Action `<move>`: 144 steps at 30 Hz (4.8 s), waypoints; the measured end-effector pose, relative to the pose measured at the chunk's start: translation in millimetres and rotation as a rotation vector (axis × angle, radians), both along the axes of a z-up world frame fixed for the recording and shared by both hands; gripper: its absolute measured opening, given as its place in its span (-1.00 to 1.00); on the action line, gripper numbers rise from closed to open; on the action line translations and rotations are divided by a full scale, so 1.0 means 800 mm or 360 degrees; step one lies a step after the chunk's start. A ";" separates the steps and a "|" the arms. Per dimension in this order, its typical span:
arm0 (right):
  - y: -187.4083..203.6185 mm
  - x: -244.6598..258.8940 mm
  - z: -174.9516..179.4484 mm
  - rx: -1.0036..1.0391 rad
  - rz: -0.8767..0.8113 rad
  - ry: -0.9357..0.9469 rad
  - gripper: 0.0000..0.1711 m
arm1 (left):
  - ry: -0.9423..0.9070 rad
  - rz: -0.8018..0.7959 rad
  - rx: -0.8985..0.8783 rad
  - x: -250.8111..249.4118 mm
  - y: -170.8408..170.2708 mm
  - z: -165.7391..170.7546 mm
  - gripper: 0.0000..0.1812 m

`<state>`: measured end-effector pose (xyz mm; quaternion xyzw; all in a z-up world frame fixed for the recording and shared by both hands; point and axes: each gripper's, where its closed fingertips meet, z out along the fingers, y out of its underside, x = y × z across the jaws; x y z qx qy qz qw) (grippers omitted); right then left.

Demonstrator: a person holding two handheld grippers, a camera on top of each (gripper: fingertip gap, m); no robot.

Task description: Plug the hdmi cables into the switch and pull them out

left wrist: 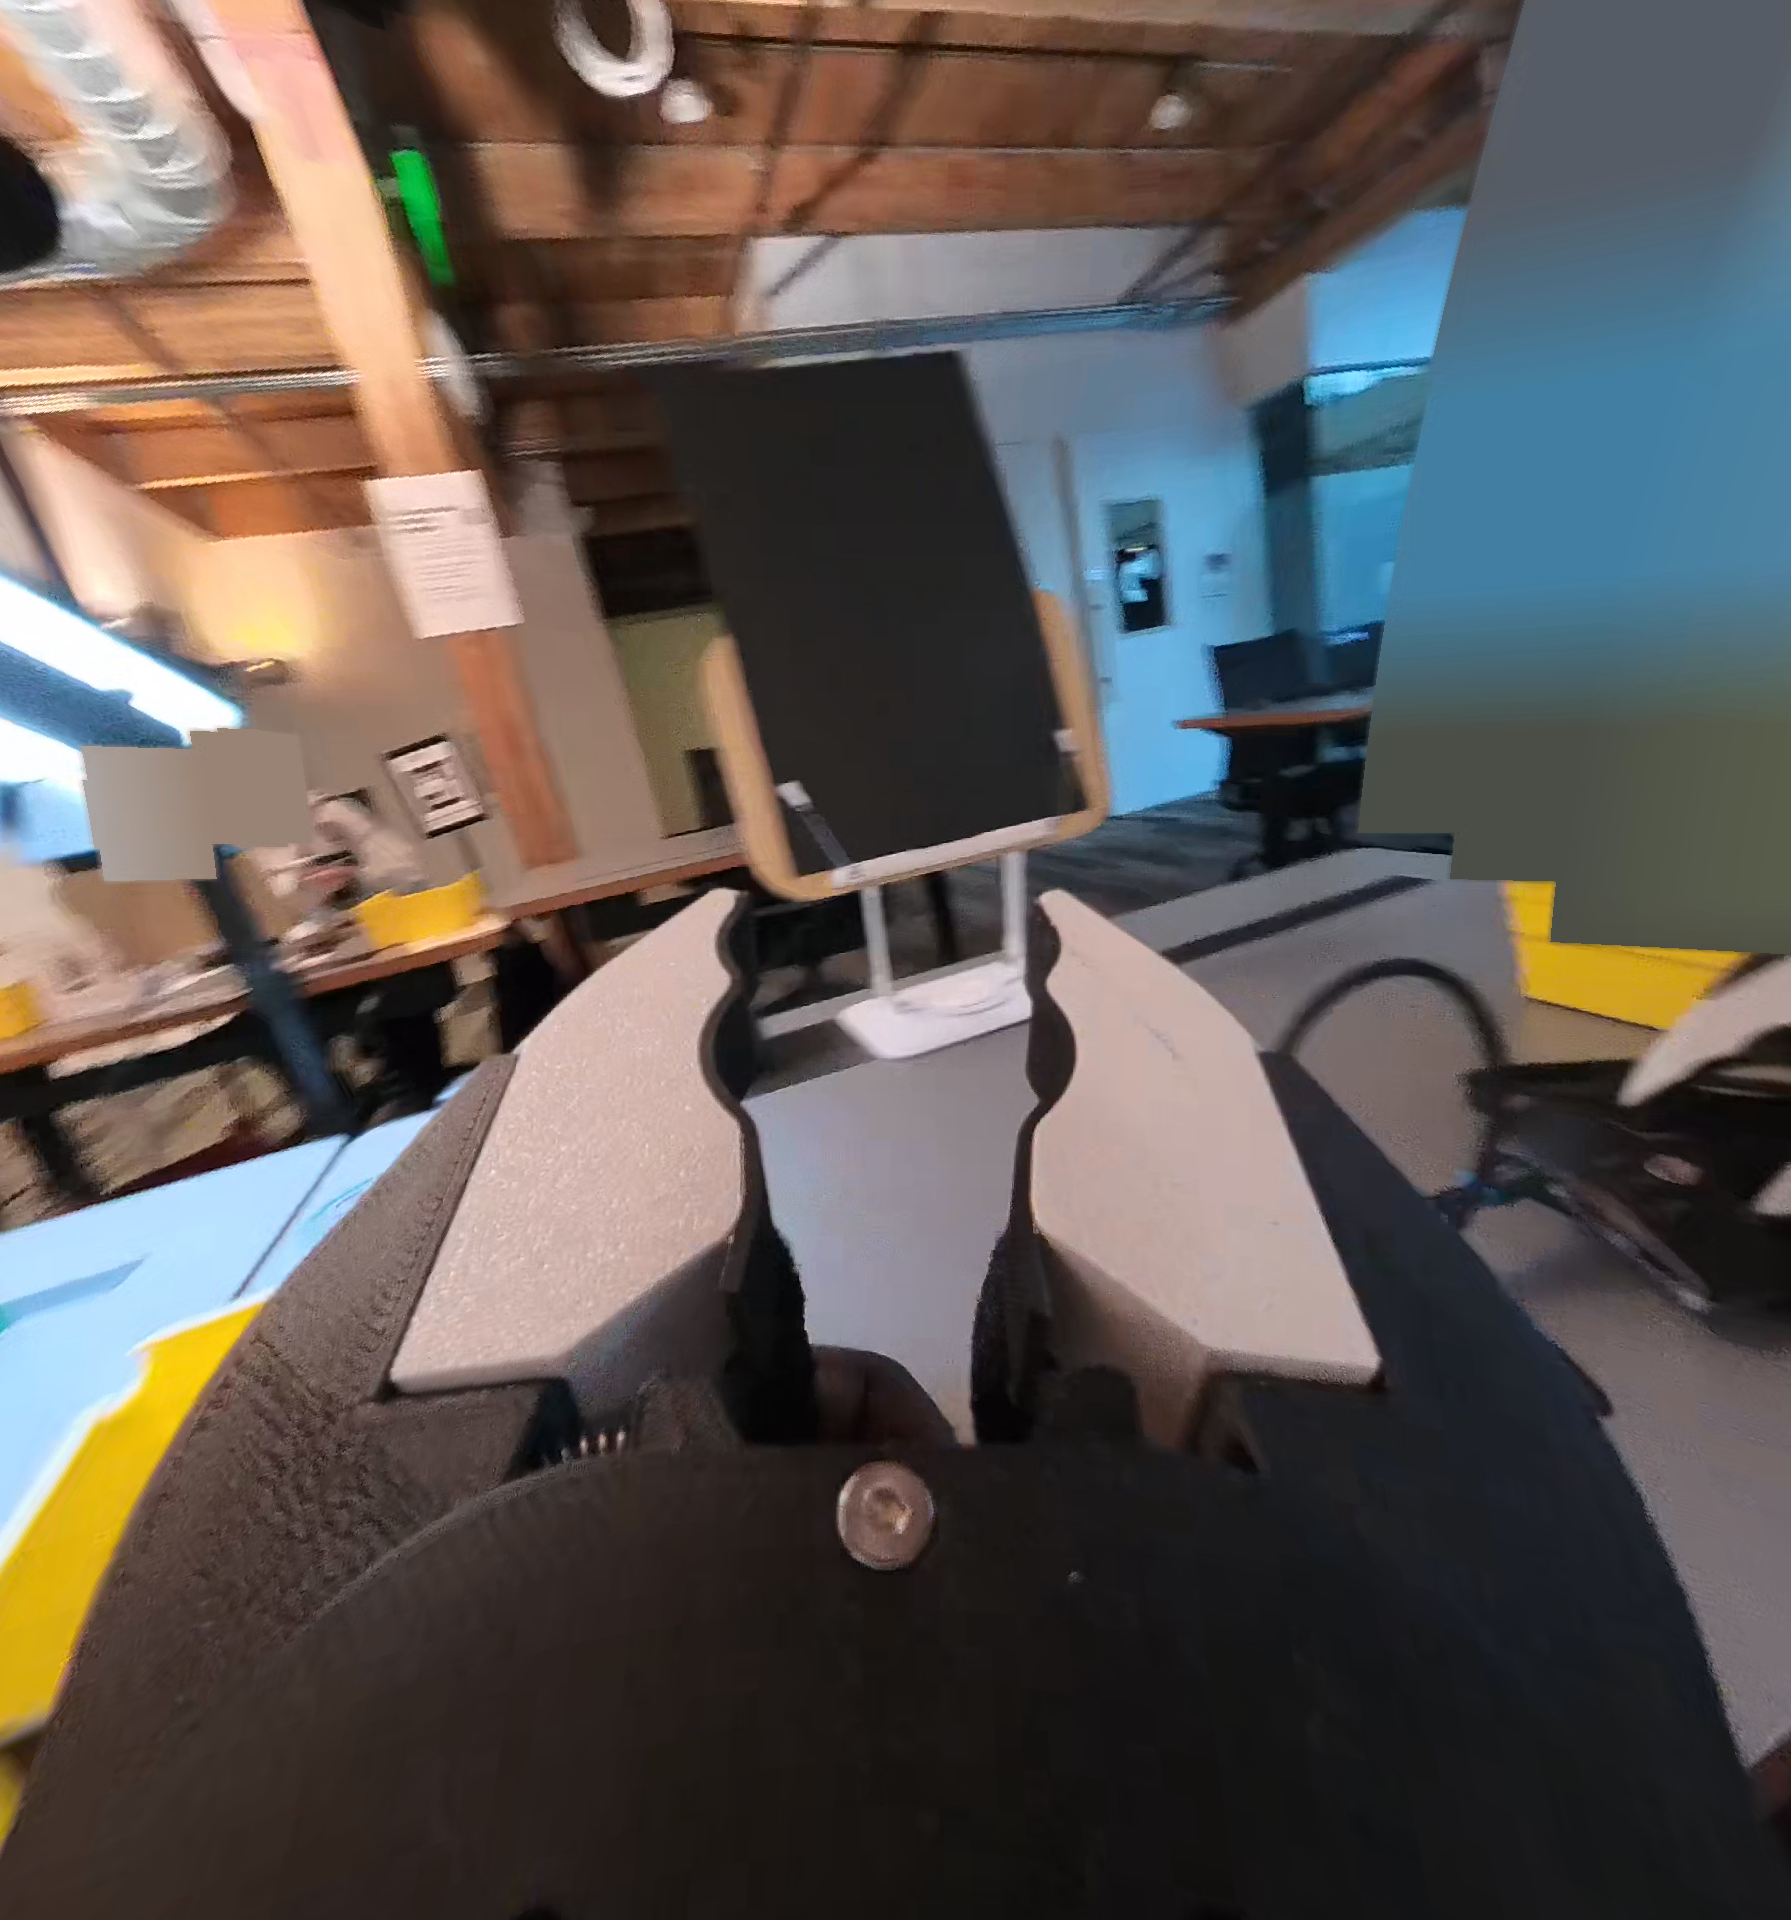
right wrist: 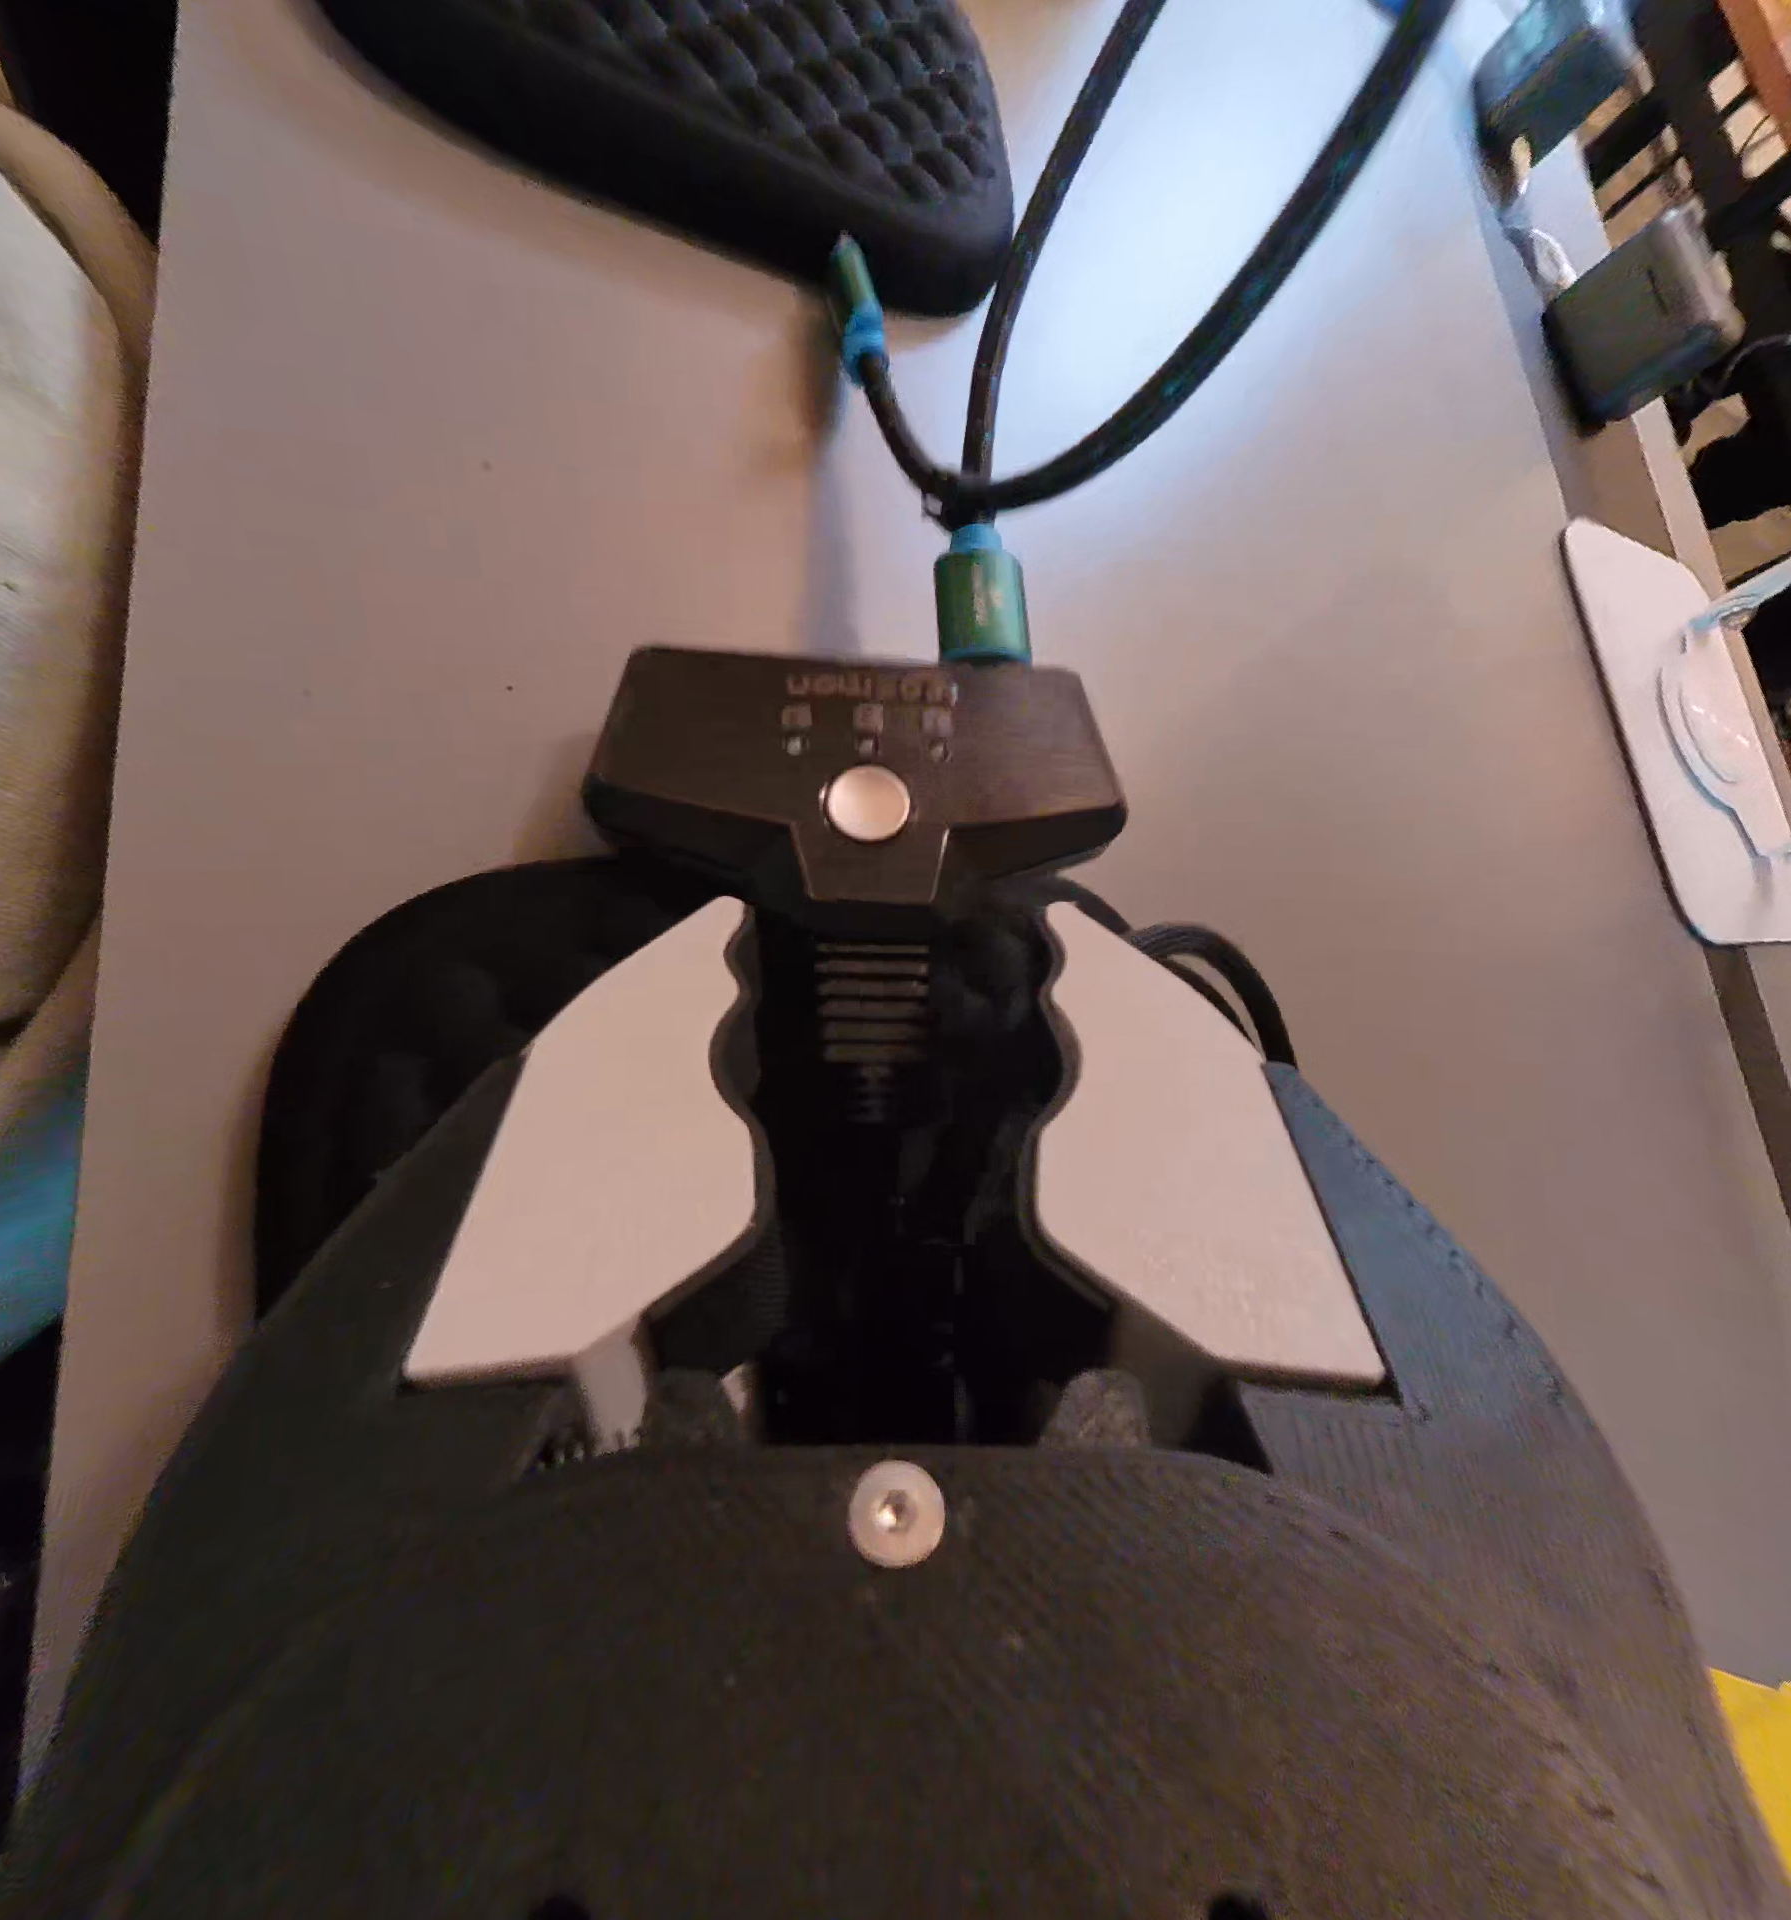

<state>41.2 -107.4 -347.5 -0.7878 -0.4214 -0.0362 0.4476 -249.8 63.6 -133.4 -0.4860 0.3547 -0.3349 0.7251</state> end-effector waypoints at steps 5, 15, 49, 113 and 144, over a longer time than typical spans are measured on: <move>-0.003 -0.017 0.055 0.0288 0.0090 0.0249 -0.27 | 0.0234 0.0348 -0.0144 -0.081 0.046 -0.036 -0.47; -0.017 -0.038 0.108 0.0541 0.0176 0.0265 -0.31 | 0.1345 0.0305 -0.0782 -0.093 0.079 -0.227 -0.55; -0.009 -0.060 0.113 0.0640 0.0190 0.0114 -0.40 | 0.0685 0.0691 -0.0451 -0.123 0.128 -0.149 -0.93; -0.005 -0.121 0.192 0.1123 0.0329 0.0765 -0.42 | 0.0048 -0.1165 0.0670 0.140 -0.168 -0.052 -0.93; -0.037 -0.171 0.164 0.1118 0.0692 0.0063 -0.87 | 0.0429 -0.1426 0.0706 0.182 -0.228 -0.097 -0.60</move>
